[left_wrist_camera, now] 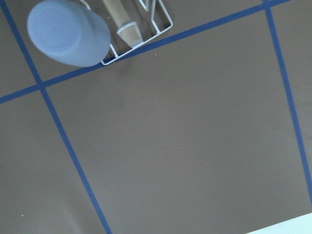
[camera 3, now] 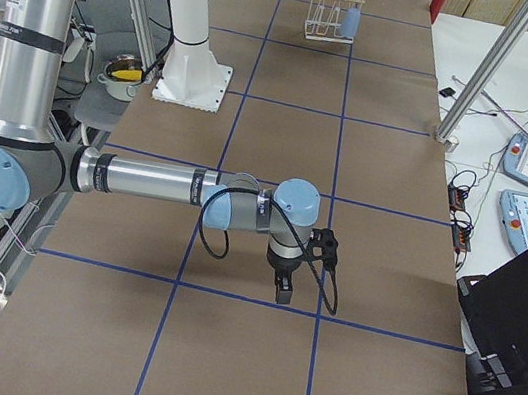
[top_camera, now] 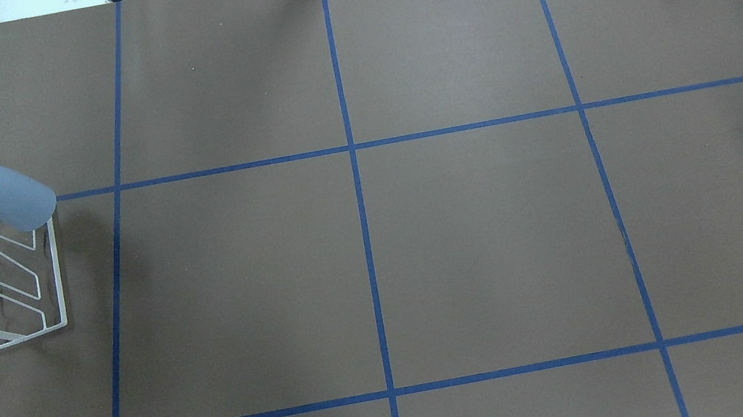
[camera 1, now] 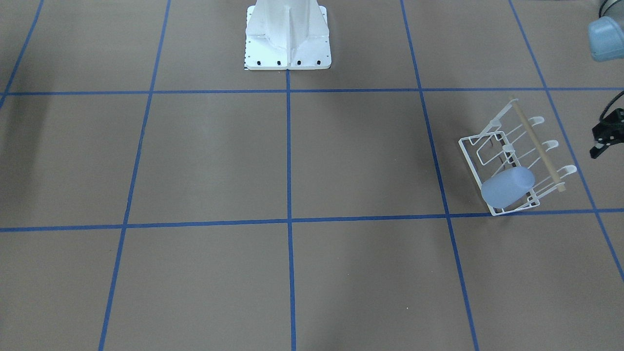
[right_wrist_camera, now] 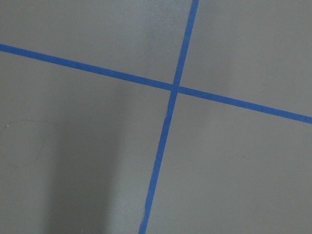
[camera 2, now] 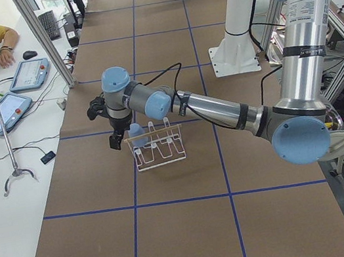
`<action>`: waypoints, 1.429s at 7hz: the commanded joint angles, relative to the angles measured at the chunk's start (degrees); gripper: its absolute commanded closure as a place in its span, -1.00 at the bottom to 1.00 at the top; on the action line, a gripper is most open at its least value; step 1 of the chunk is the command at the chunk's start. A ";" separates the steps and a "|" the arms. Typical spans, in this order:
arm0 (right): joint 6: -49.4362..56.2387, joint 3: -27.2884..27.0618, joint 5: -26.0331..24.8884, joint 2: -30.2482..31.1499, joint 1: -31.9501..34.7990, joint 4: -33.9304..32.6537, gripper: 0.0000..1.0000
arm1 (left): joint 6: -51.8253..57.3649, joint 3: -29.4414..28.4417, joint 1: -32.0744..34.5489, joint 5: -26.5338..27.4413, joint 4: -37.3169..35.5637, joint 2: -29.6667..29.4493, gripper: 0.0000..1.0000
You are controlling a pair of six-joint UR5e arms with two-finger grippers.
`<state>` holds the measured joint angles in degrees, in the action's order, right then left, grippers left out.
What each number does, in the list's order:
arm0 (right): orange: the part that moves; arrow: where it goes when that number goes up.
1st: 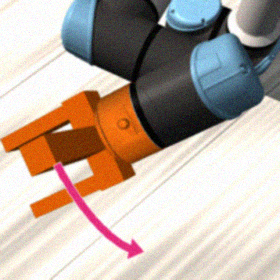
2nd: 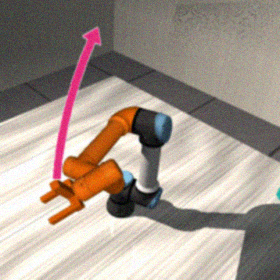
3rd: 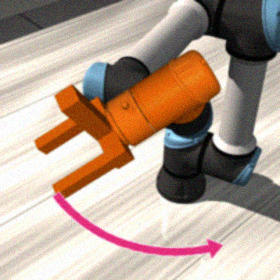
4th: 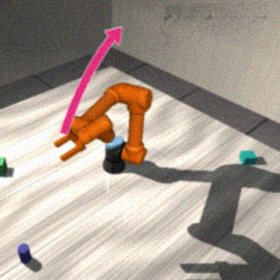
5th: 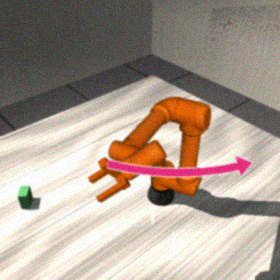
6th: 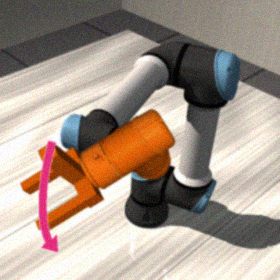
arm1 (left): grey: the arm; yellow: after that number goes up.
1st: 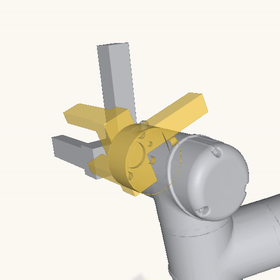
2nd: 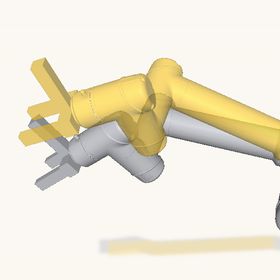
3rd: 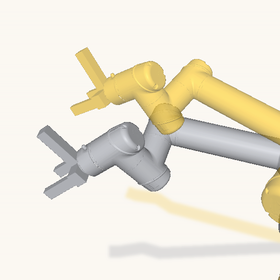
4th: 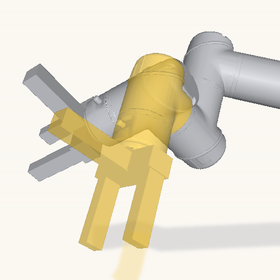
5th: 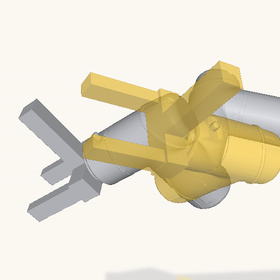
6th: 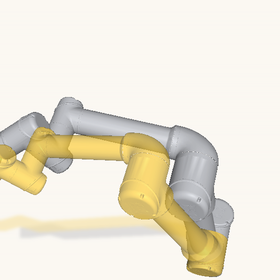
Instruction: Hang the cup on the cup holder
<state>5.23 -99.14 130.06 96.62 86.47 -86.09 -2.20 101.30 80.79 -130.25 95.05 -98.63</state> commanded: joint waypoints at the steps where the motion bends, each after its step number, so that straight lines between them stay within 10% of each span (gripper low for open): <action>1: 0.13 0.00 0.02 0.15 0.10 -0.04 -1.00 | 11.39 -5.89 6.64 -0.18 -3.64 0.63 -0.97; 4: 0.30 0.00 0.19 0.33 1.24 -0.22 -1.00 | 18.64 -15.78 9.37 -0.35 -3.55 0.72 -0.97; 10: 0.04 0.00 0.19 0.59 1.51 -0.04 -1.00 | 18.37 -8.32 10.97 -2.03 -0.65 10.90 -0.97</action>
<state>5.41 -99.13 130.25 97.20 87.97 -86.20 15.88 90.72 91.80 -132.25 94.20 -89.79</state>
